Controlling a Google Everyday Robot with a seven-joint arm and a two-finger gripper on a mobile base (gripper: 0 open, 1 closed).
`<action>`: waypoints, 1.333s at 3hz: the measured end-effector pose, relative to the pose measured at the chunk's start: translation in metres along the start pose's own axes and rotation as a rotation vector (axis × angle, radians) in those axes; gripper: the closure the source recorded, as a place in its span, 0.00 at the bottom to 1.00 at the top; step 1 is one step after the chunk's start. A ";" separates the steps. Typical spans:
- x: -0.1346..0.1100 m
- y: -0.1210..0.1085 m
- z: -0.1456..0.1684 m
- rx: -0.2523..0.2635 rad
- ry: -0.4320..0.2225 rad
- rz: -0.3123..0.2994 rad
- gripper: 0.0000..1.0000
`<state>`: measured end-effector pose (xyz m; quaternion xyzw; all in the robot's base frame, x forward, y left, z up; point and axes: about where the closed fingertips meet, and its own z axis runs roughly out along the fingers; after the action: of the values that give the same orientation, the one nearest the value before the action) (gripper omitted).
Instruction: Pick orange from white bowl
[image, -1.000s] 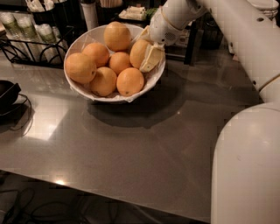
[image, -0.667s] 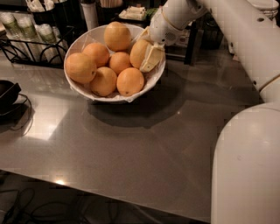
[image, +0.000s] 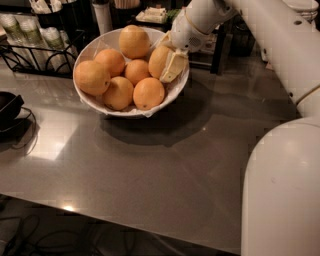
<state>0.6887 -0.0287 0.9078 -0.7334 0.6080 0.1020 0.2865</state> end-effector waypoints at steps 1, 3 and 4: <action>0.000 0.000 0.001 0.000 0.000 0.000 1.00; -0.021 0.005 -0.020 0.031 -0.061 -0.022 1.00; -0.046 0.015 -0.048 0.062 -0.149 -0.049 1.00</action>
Offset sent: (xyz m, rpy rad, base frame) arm -0.0252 0.0020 0.0358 0.0852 -0.0569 0.0201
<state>0.6542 -0.0185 0.9655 -0.7293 0.5696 0.1302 0.3560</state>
